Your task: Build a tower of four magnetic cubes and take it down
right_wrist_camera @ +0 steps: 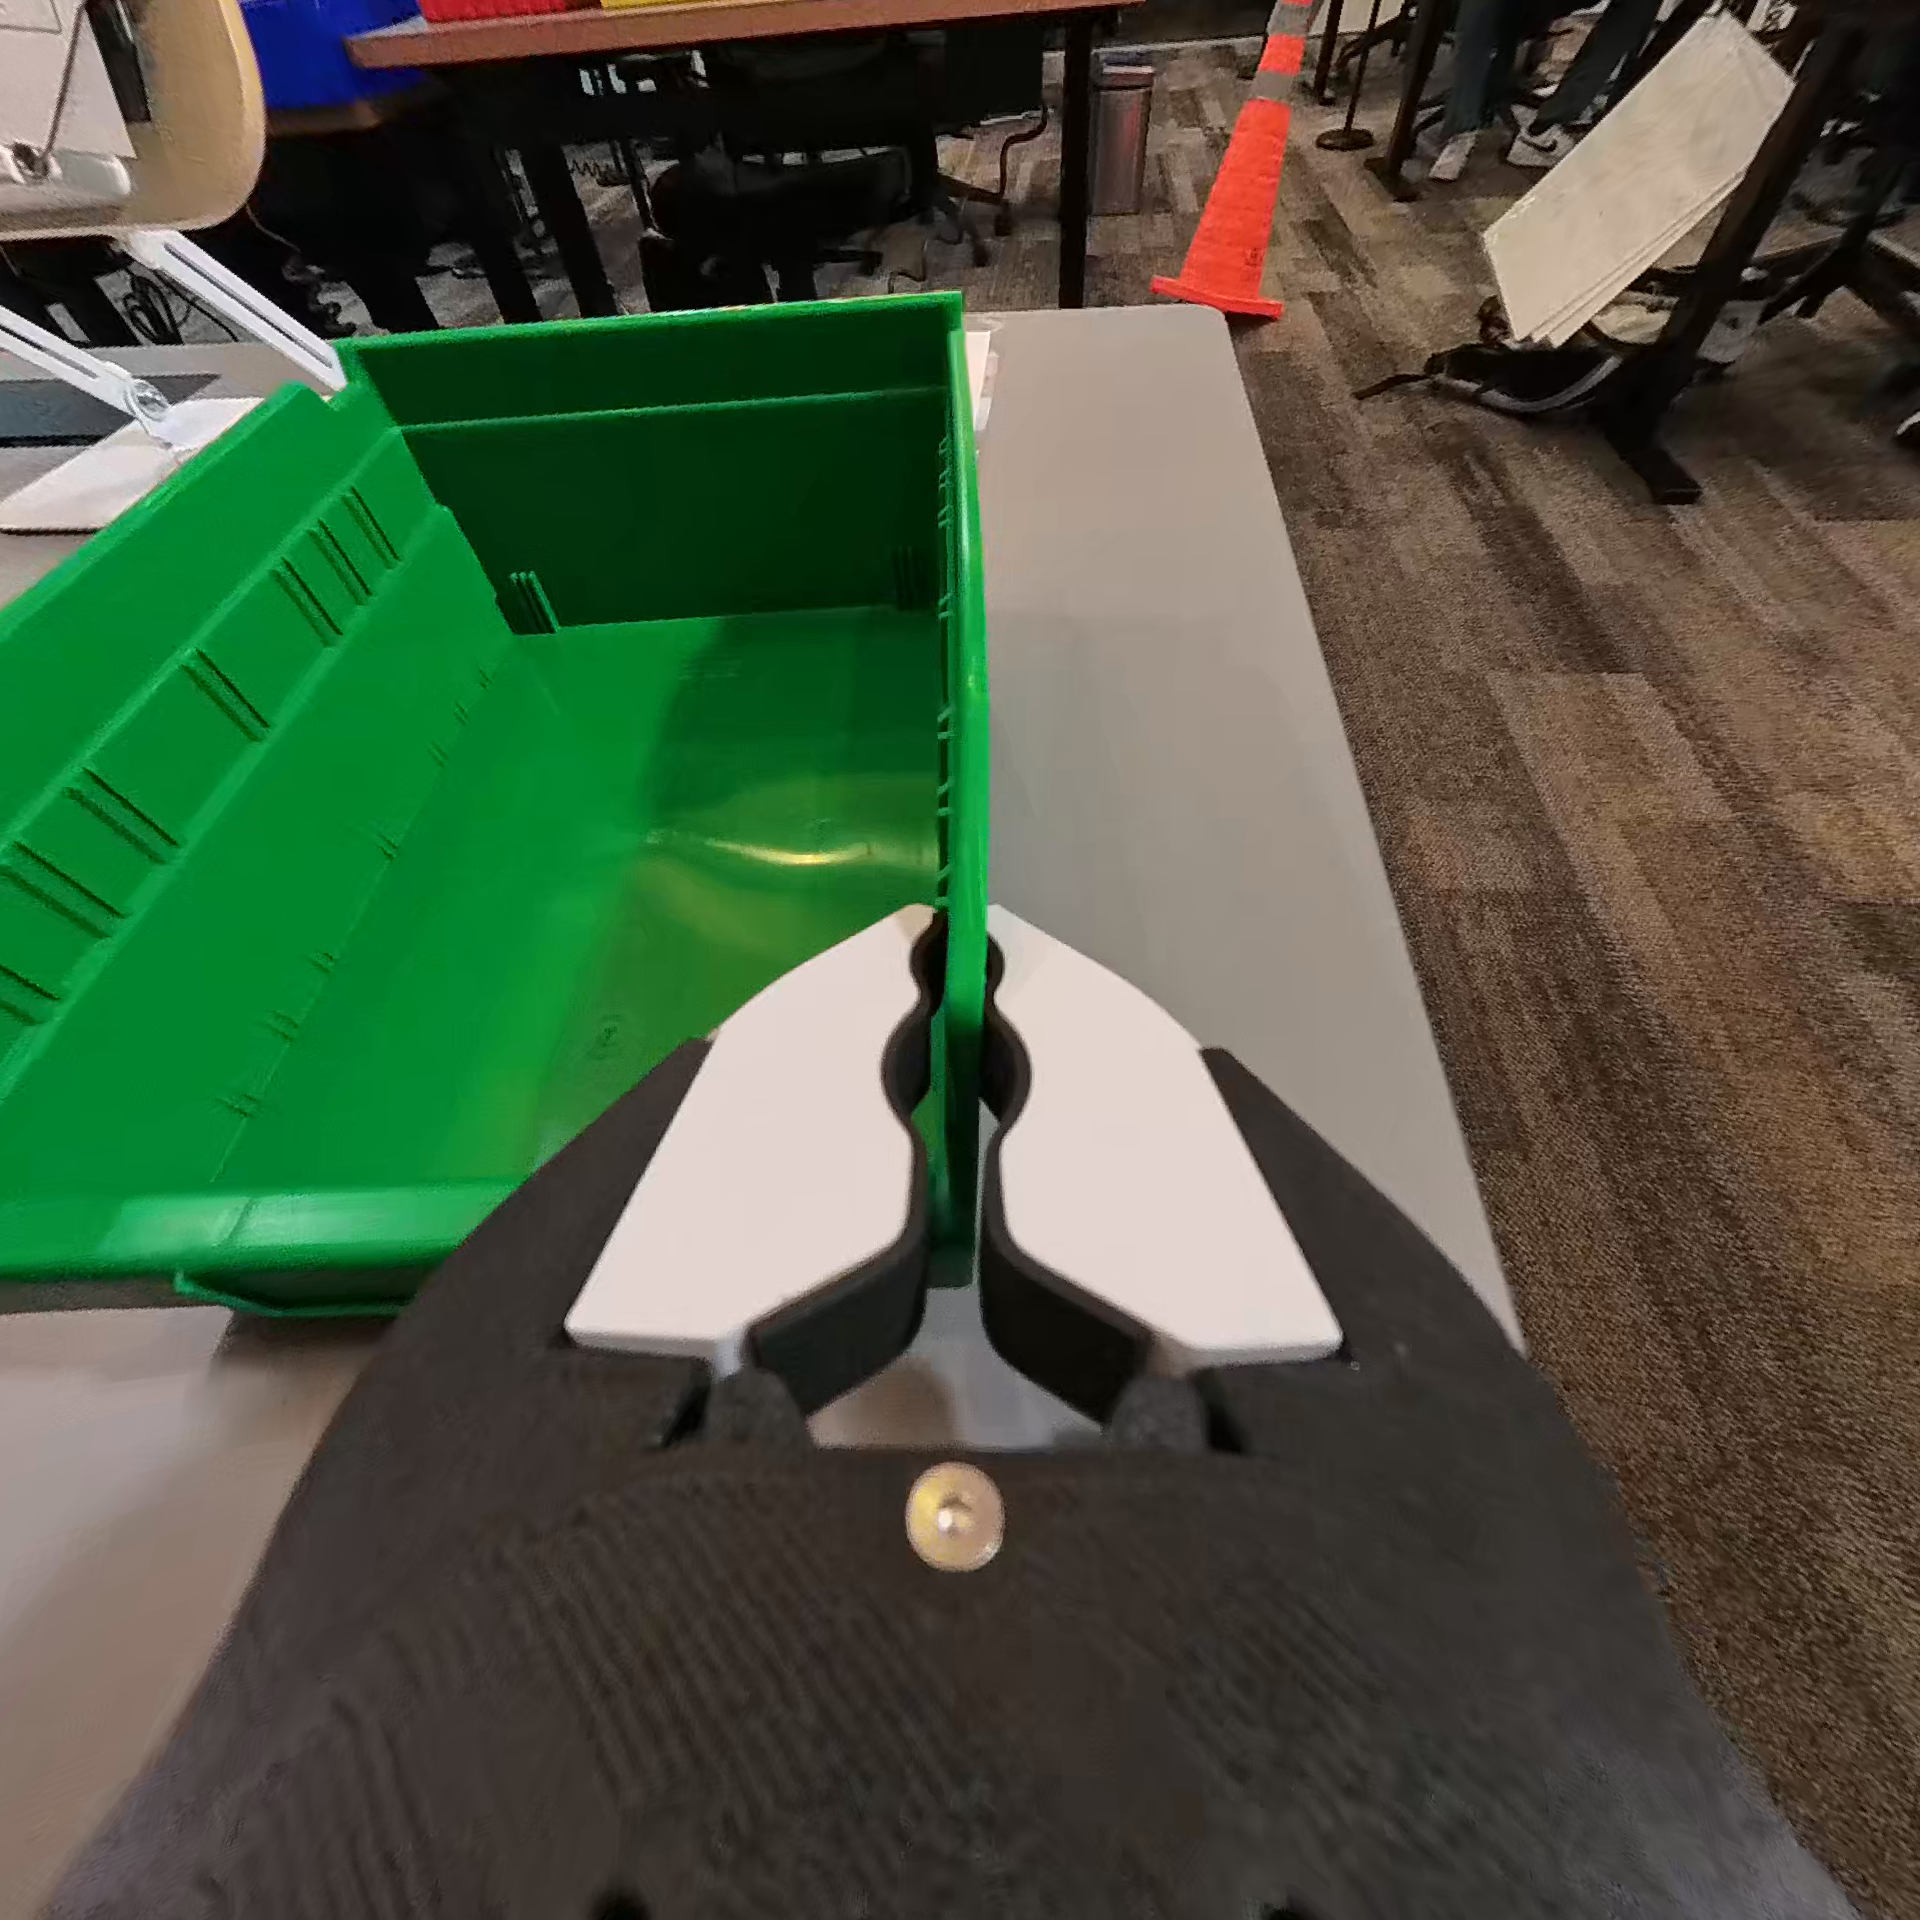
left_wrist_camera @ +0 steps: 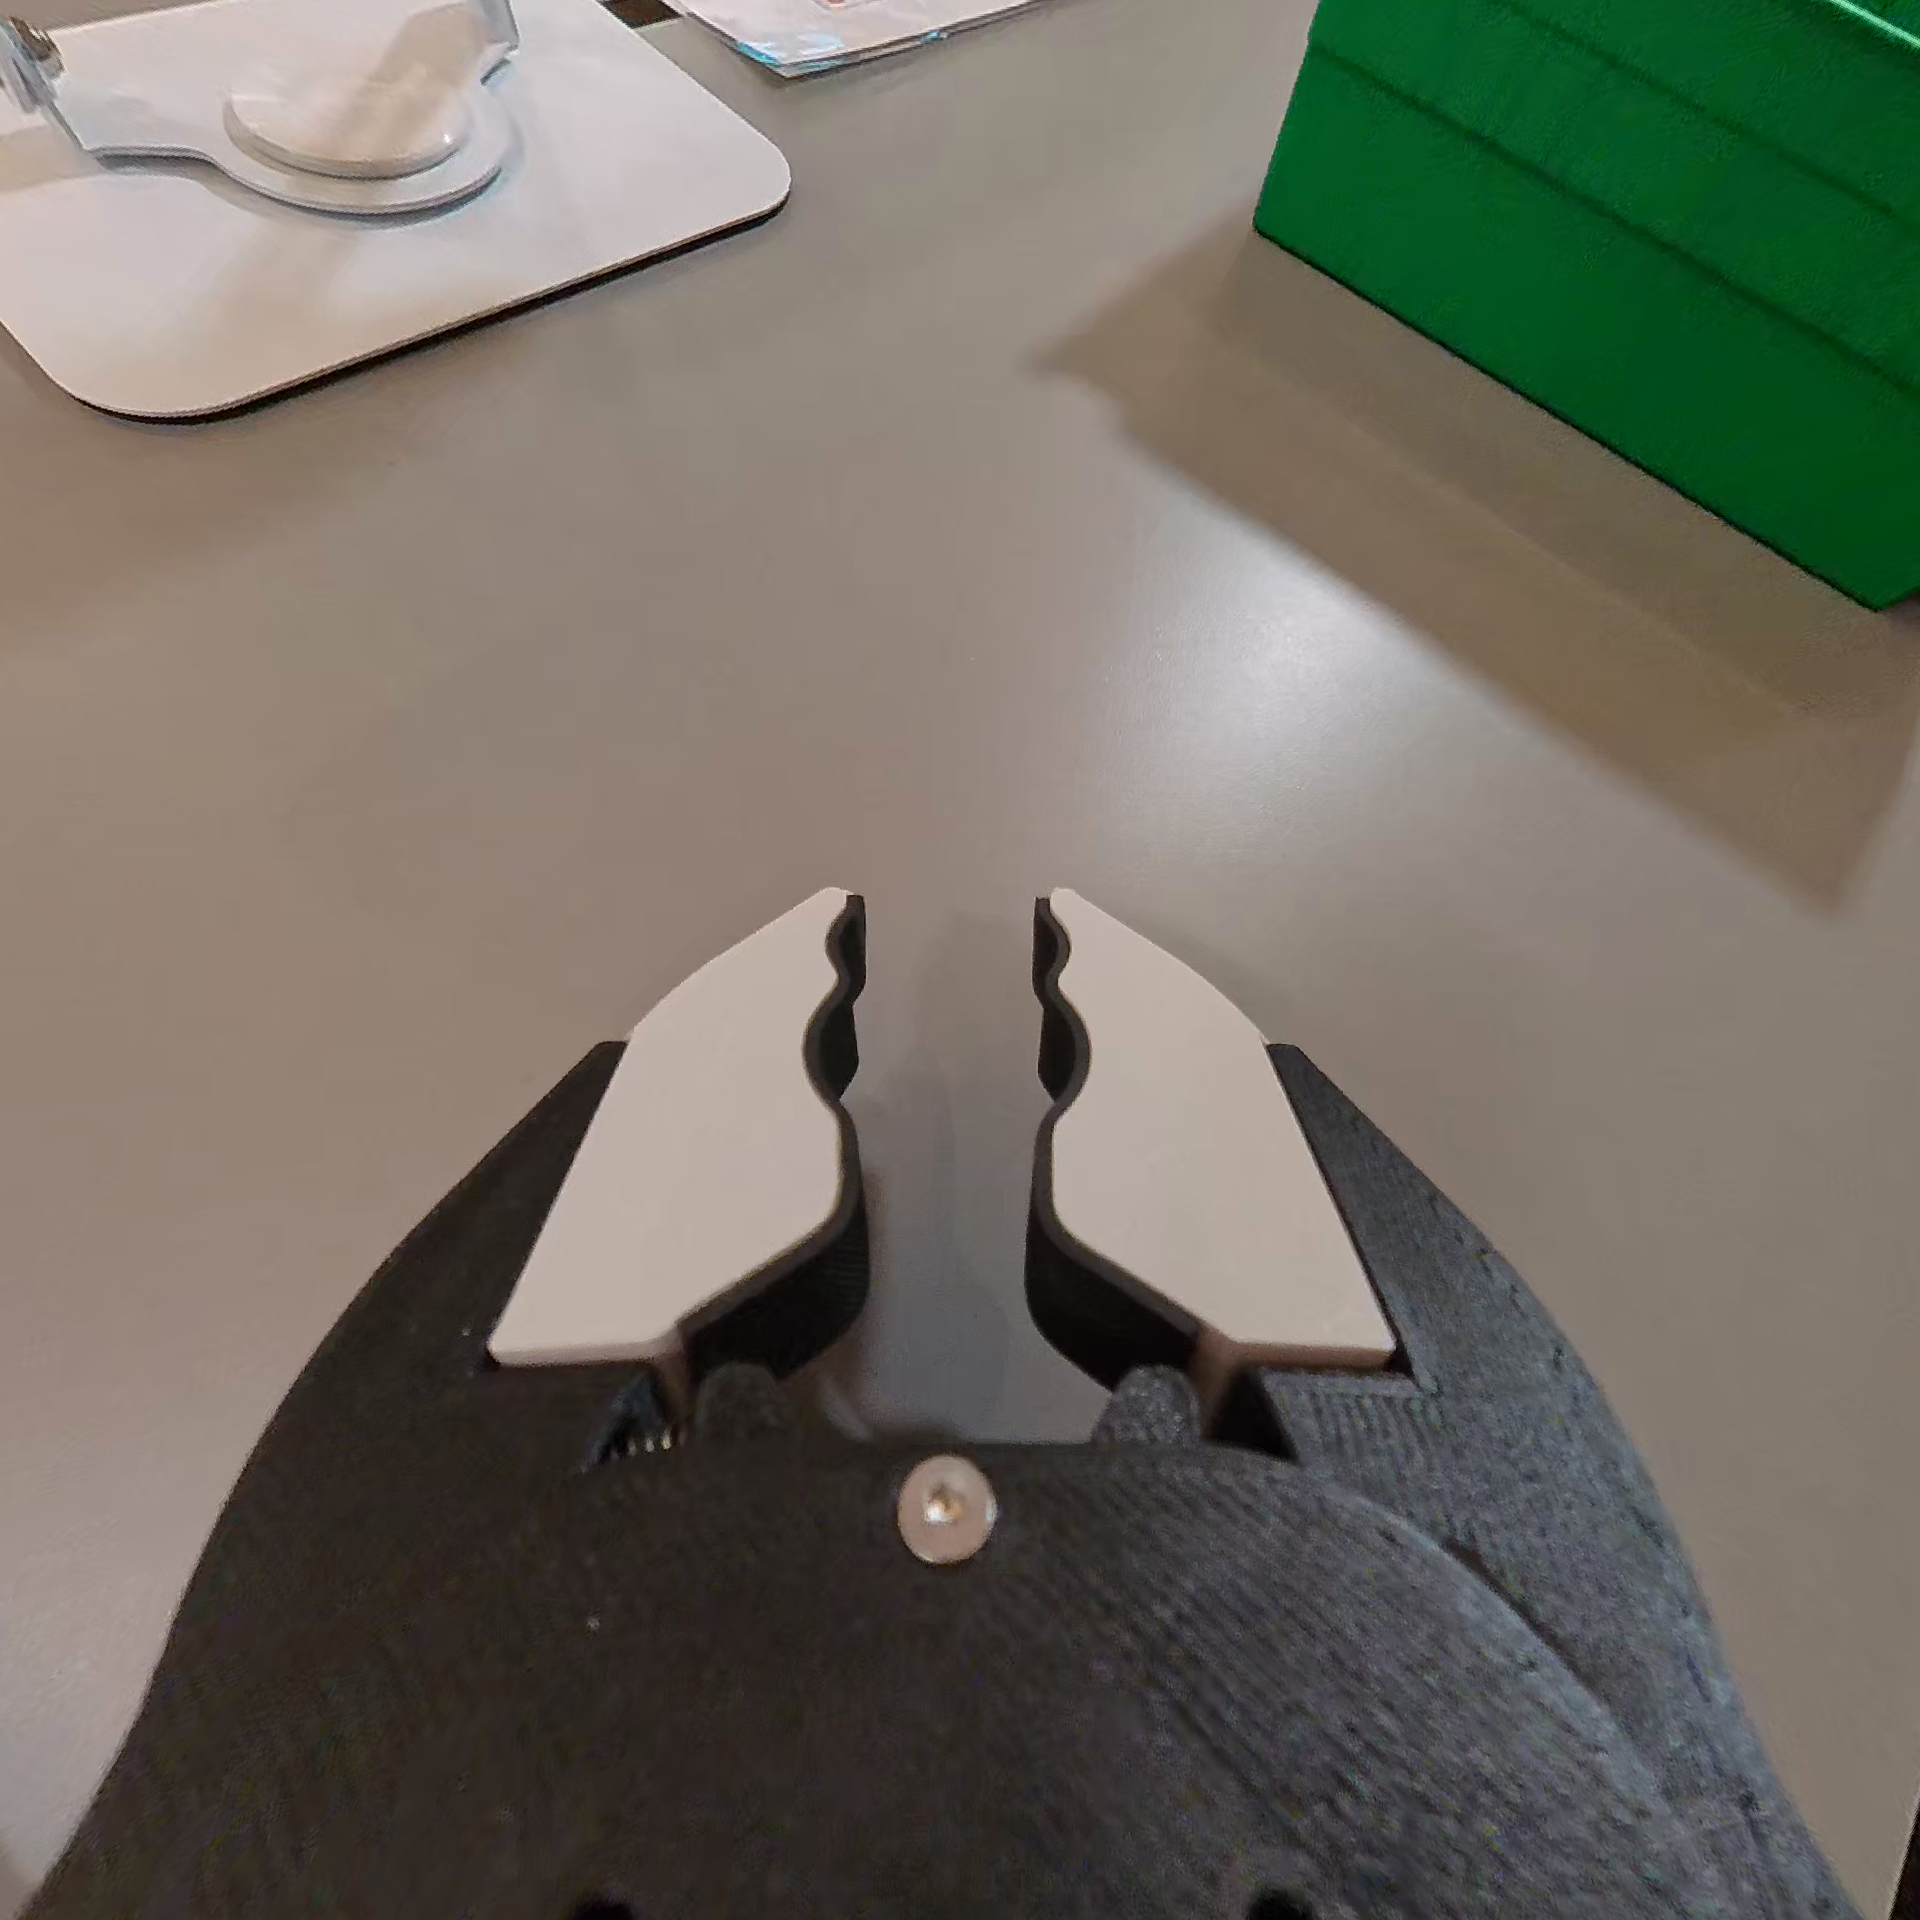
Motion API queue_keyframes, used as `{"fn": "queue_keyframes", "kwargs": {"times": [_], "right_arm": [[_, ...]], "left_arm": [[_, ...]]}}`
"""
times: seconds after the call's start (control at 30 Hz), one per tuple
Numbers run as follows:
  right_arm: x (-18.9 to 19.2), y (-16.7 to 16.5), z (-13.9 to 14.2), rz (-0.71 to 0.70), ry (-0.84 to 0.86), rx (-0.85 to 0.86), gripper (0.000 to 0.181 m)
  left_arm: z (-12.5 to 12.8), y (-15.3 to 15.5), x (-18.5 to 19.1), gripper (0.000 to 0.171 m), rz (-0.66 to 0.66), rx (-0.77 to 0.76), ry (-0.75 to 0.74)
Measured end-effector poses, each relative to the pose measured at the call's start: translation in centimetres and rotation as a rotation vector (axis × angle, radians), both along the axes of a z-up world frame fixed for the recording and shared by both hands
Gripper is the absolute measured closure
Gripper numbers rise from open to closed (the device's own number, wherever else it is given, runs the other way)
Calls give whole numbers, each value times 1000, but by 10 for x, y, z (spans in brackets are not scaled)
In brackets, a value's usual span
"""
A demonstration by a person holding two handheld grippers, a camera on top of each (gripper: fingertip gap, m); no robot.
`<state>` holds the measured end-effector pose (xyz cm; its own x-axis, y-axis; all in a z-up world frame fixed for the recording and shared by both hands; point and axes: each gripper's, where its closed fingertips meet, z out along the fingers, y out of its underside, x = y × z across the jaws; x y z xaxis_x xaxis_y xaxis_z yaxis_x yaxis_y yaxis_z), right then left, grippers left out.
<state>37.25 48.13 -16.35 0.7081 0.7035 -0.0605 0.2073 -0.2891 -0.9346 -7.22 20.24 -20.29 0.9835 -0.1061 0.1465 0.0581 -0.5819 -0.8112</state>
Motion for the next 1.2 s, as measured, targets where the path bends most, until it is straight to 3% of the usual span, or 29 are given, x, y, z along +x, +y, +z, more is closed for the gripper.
{"fn": "queue_keyframes", "kwargs": {"times": [0.23, 0.3, 0.4, 0.5, 0.57, 0.67, 0.77, 0.93, 1.03, 1.13, 1.2], "right_arm": [[-8, 1, 1, -17, -36, 21, 176], [-6, 3, 12, -54, -36, 62, 165], [-13, -6, 64, -64, 35, 188, 154], [-44, -36, 139, -51, 92, 413, 160], [-89, -69, 175, 33, 129, 500, 162], [-182, -135, 197, 270, 276, 470, 147], [-276, -202, 172, 517, 456, 252, 126], [-375, -290, 80, 782, 529, -208, 127], [-399, -323, 65, 934, 416, -163, 127], [-415, -332, 53, 973, 289, 10, 132], [-425, -340, 51, 1005, 298, 2, 133]], "left_arm": [[1, 0, -1, 140, 4, 1, 3], [2, 0, -1, 140, 8, 6, 7], [7, 0, -3, 137, 29, 20, 22], [16, 2, -17, 123, 121, 56, 69], [25, 1, -28, 117, 183, 95, 115], [41, -4, -40, 112, 246, 146, 158], [58, -18, -61, 102, 355, 187, 214], [88, -86, -124, 95, 635, 216, 421], [94, -153, -162, 98, 808, 192, 559], [62, -204, -186, 103, 880, 31, 546], [36, -216, -190, 110, 856, -50, 455]]}}
